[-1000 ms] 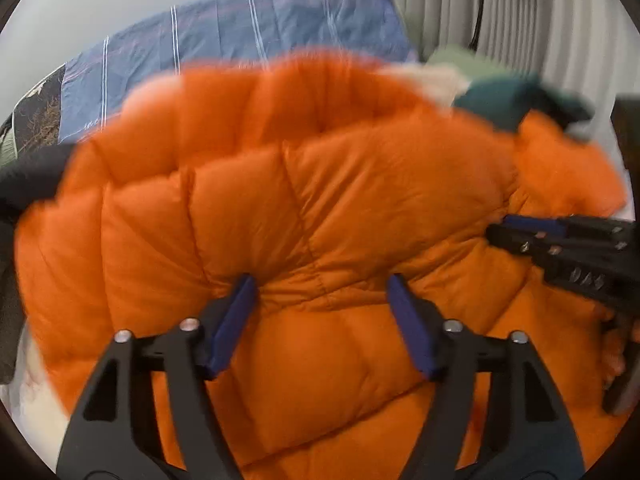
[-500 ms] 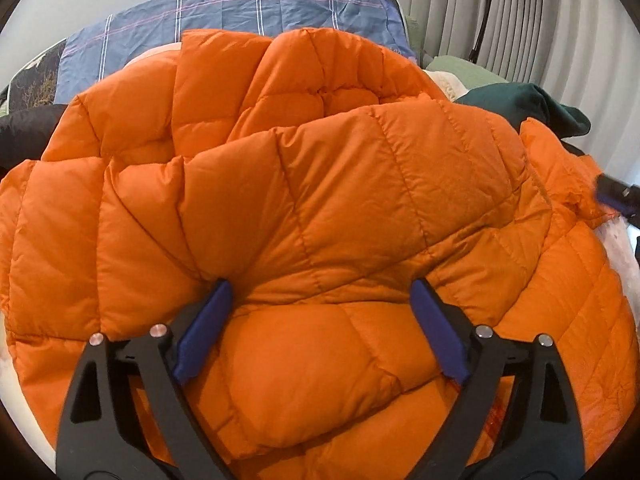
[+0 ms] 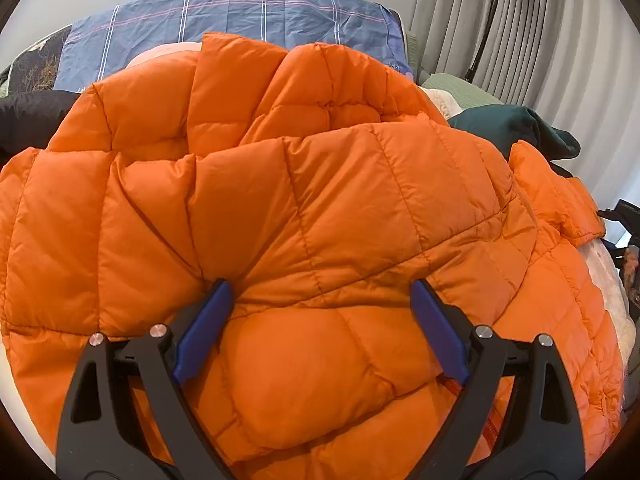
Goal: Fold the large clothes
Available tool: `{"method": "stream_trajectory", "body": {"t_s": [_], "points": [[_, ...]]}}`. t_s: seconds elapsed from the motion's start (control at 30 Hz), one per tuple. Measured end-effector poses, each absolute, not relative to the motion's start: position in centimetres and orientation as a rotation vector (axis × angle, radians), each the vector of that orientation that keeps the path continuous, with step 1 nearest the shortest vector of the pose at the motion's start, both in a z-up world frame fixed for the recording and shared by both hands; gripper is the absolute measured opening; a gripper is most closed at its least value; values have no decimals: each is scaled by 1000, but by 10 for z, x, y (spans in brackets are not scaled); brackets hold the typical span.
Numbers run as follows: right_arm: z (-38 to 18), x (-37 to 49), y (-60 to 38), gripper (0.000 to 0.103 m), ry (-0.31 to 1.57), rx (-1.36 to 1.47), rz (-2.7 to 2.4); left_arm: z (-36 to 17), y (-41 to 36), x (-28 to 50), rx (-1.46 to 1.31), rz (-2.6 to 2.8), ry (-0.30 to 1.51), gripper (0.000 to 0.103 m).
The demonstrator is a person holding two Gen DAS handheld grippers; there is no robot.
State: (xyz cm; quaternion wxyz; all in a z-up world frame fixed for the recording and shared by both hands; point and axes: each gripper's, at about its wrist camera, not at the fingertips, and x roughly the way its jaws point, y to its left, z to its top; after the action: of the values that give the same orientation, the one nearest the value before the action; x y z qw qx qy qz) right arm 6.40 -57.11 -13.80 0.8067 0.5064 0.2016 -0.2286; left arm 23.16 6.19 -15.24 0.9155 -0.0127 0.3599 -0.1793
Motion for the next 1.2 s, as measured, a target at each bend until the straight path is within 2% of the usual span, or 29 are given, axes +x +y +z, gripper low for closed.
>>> {"method": "stream_trajectory", "body": {"t_s": [0.03, 0.07, 0.1, 0.13, 0.23, 0.33, 0.5, 0.6, 0.73, 0.87, 1.0, 1.03, 1.07, 1.1, 1.13, 1.2], "points": [[-139, 64, -572, 58, 404, 1100, -491, -152, 63, 232, -31, -372, 741, 92], [-137, 65, -572, 33, 389, 1101, -487, -153, 63, 231, -33, -372, 742, 92], [-134, 70, -572, 14, 380, 1092, -465, -153, 63, 231, -36, -374, 742, 92], [-129, 76, -571, 6, 392, 1082, -439, -153, 63, 231, -40, -376, 740, 92], [-96, 75, -546, 6, 334, 1006, -369, -150, 70, 229, -70, -399, 730, 92], [-44, 81, -482, 6, 293, 828, -180, -147, 80, 227, -129, -431, 715, 92], [17, 101, -302, 5, 297, 441, 181, -124, 115, 216, -321, -501, 643, 92], [12, 116, -212, 5, 340, 296, 333, -101, 147, 205, -409, -525, 565, 92], [-35, 147, -102, 6, 494, 104, 473, -88, 176, 195, -456, -585, 521, 94], [-88, 149, -42, 8, 630, -48, 520, -98, 171, 205, -448, -629, 598, 97], [-101, 156, -36, 8, 666, -100, 511, -122, 157, 220, -438, -598, 714, 96], [-101, 156, -37, 8, 670, -101, 513, -127, 154, 223, -430, -570, 732, 88], [-102, 155, -36, 9, 672, -102, 518, -129, 152, 224, -419, -553, 738, 76], [-102, 153, -35, 9, 673, -107, 530, -130, 150, 226, -408, -558, 751, 34], [-100, 149, -35, 15, 677, -114, 538, -130, 150, 227, -414, -572, 759, 13], [-97, 145, -34, 27, 673, -122, 560, -118, 155, 220, -405, -544, 706, 11]]}}
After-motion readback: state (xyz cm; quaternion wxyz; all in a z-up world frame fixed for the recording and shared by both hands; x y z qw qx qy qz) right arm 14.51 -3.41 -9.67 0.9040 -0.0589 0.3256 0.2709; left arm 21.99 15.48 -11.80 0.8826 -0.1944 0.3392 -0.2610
